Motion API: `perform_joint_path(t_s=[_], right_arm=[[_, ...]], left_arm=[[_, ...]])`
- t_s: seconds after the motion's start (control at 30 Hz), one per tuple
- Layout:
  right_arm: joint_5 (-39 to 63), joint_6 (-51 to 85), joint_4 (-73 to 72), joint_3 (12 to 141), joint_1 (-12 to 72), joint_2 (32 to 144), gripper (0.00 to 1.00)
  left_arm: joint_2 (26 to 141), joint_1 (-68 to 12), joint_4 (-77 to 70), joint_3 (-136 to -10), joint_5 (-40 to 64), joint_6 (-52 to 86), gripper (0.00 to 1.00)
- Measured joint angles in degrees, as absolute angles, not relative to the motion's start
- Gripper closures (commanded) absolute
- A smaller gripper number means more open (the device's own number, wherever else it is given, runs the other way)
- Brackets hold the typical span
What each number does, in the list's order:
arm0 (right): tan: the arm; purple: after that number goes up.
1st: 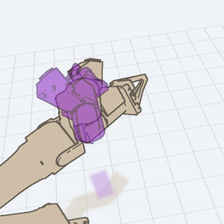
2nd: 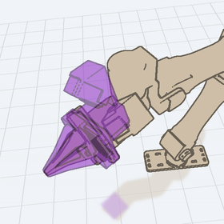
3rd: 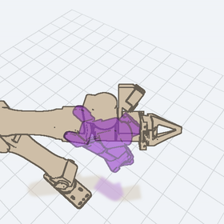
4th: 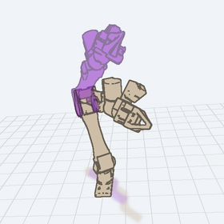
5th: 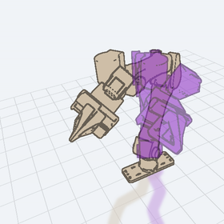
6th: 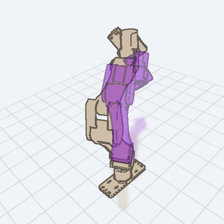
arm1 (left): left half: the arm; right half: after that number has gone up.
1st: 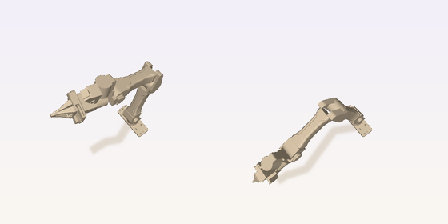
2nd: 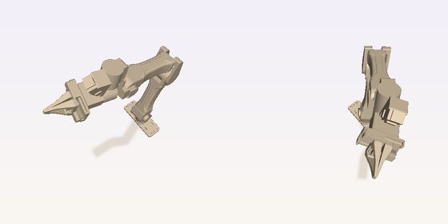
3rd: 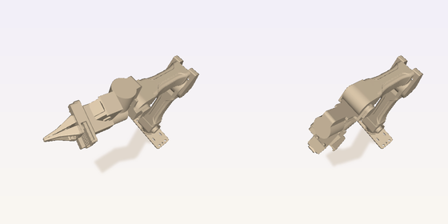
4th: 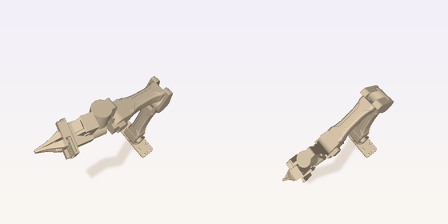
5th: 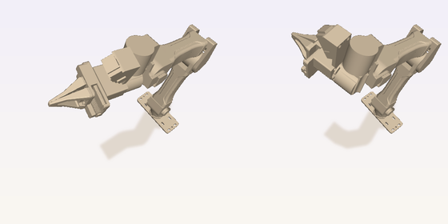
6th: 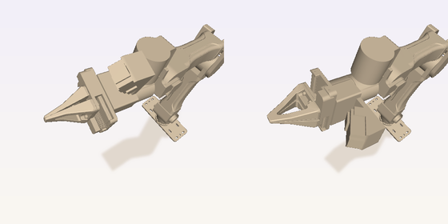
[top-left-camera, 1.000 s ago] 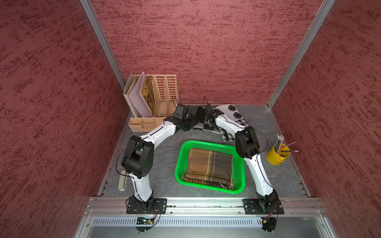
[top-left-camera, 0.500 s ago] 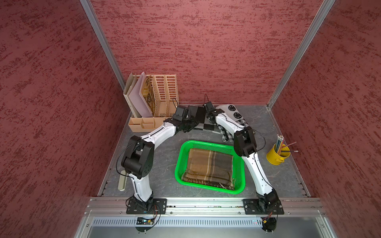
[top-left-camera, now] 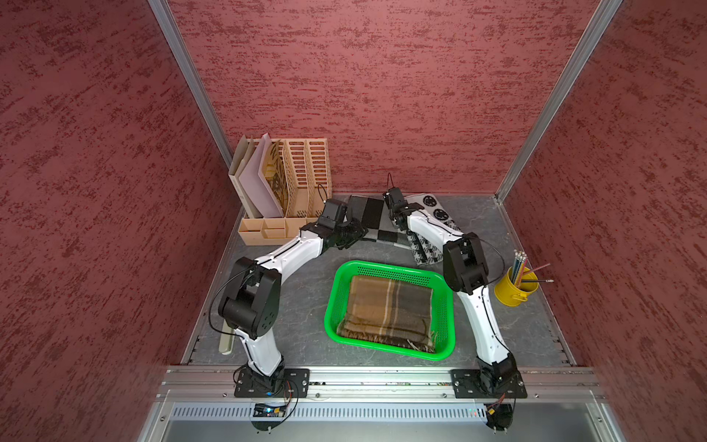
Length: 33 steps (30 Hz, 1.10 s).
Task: Put the folded scarf in the basket
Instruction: Adjust the scarf at the center of the board.
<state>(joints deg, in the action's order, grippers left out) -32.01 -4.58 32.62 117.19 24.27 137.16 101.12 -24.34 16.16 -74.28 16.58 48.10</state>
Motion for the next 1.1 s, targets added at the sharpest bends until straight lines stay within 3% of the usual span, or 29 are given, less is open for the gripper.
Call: perform_joint_path(t_s=[0.3,0.67,0.8,0.9,0.93,1.03,1.1], right_arm=[[-26.6,-5.4,24.1,102.8,21.2,122.6,1.00],[-11.0,-10.7,12.2,79.3,21.5,105.4,1.00],[-6.6,-11.5,11.1,76.6,23.1,104.1,1.00],[-3.9,-11.6,10.6,74.9,24.6,104.3,1.00],[-2.9,-11.6,10.7,74.7,25.0,104.7,0.98],[-0.2,-11.3,10.9,74.7,25.6,106.1,0.62],[1.3,-10.9,11.4,74.7,25.7,106.9,0.47]], left_arm=[[101.1,-24.4,15.9,-73.8,16.6,48.1,0.52],[101.1,-24.4,15.5,-73.6,16.6,48.1,0.51],[101.1,-24.4,15.4,-73.6,16.6,48.2,0.45],[101.1,-24.4,15.4,-73.6,16.6,48.2,0.34],[101.2,-24.4,15.5,-73.9,16.7,48.2,0.33],[102.2,-24.3,15.9,-76.2,17.4,47.9,0.27],[103.5,-24.2,15.8,-78.3,18.0,47.6,0.25]])
